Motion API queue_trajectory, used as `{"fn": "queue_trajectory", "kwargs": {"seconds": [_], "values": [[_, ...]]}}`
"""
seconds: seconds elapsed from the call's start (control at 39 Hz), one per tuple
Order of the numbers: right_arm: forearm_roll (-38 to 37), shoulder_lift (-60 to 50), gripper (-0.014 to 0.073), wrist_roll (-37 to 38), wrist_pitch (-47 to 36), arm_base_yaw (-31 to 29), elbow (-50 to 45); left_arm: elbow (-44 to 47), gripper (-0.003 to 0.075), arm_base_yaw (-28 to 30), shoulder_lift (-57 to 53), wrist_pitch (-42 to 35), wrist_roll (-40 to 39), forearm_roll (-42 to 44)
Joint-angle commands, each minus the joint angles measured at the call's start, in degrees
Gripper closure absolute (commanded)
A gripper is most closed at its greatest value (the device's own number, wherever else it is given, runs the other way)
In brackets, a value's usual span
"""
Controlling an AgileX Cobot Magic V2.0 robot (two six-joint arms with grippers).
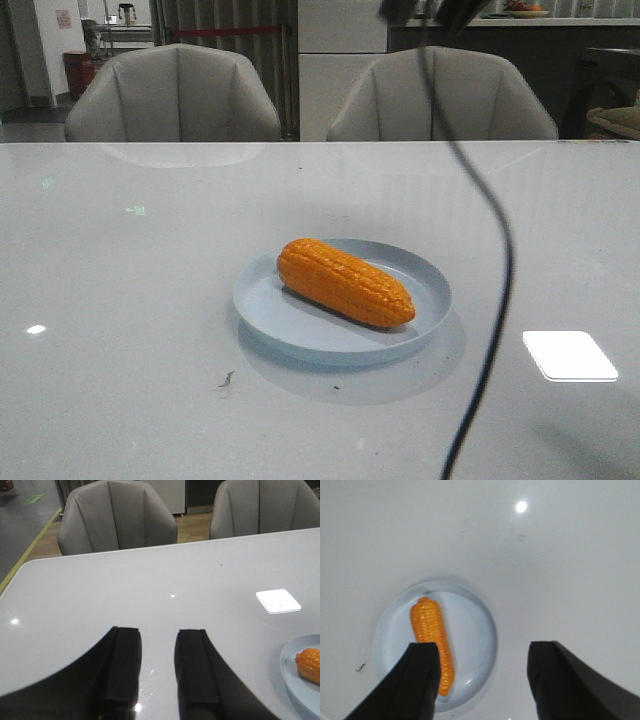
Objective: Place corn on plate with both arms
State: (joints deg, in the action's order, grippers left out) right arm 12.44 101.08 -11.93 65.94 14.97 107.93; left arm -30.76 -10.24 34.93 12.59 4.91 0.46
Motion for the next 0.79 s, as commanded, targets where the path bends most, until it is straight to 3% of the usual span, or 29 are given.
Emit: {"fn": "queue_trajectory", "kwargs": {"seconds": [0.0, 0.21, 0.46, 0.64, 0.77], "values": [[1.1, -10.4, 0.0101, 0.1, -0.8, -5.3, -0.4, -1.8, 0.0449, 0.0, 0.3, -4.4, -0.1, -0.5], [1.0, -29.2, 0.0101, 0.1, -8.8, -14.2, -13.3, -1.8, 0.0449, 0.0, 0.3, -4.4, -0.1, -0.1], [-4.9, -57.1, 0.0101, 0.1, -28.5, -22.1, -43.8, -1.8, 0.0449, 0.0, 0.3, -4.4, -0.1, -0.1], [-6.0, -73.9, 0.0101, 0.0, -27.8, -22.1, -63.1, -1.8, 0.0449, 0.0, 0.3, -4.4, -0.1, -0.1], [-6.0, -81.7, 0.0101, 0.0, -23.4, -22.1, -68.4, -1.8, 0.0449, 0.0, 0.3, -4.4, -0.1, -0.1]]}}
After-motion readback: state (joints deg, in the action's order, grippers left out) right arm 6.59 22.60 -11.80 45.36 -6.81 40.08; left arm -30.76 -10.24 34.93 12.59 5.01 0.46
